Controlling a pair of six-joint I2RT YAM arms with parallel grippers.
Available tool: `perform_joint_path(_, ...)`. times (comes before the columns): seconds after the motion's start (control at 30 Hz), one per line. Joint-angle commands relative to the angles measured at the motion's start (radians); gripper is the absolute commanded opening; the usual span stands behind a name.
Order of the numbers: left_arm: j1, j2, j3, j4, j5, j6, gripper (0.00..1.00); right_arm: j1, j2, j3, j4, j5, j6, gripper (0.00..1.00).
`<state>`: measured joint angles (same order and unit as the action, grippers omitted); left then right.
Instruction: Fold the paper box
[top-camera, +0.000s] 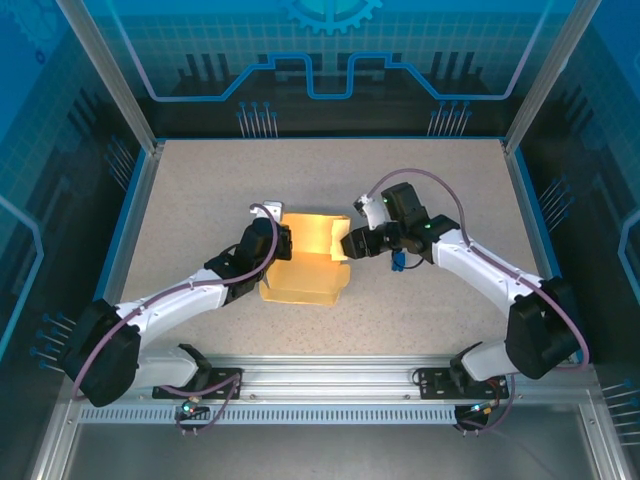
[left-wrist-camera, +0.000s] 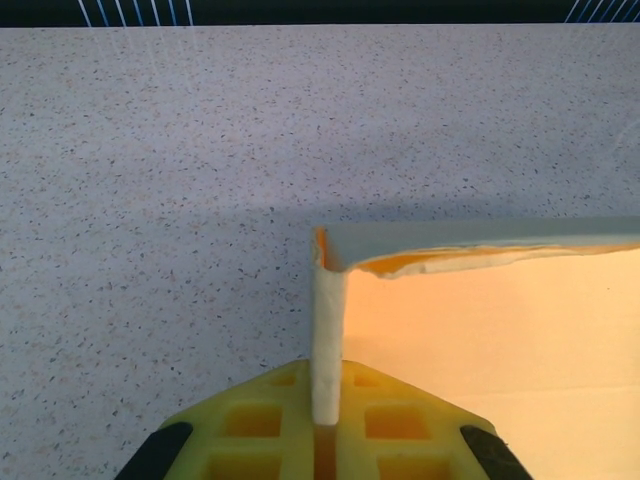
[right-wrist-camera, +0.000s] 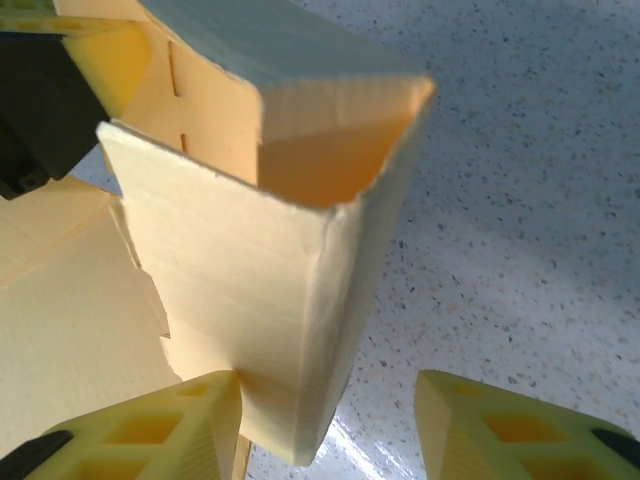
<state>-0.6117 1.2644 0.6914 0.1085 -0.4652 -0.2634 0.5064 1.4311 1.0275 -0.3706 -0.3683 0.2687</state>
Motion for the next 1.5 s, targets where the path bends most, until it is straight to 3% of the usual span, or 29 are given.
perform_joint_path(0.0,0.0,-0.017,0.029,0.0,0.028,-0.008,0.02,0.022,0.025,0.042,0.038,-0.003,0.004,0.53)
perform_joint_path(0.4,0.0,-0.011,0.026,0.013,0.04,-0.007,0.02,0.108,0.069,0.117,-0.019,0.192,0.06,0.49)
perform_joint_path(0.8,0.0,-0.012,0.018,0.02,0.036,-0.002,0.02,0.118,0.046,0.092,-0.02,0.141,0.013,0.58)
perform_joint_path(1.17,0.0,-0.017,0.016,0.02,0.034,0.006,0.02,0.103,0.024,0.06,0.024,0.04,-0.014,0.58)
perform_joint_path(1.33,0.001,-0.019,0.014,0.023,0.037,0.002,0.02,0.104,0.037,0.067,0.017,0.091,0.032,0.58)
perform_joint_path(1.47,0.0,-0.018,0.017,0.023,0.04,0.003,0.02,0.127,0.068,0.104,-0.041,0.21,0.078,0.58)
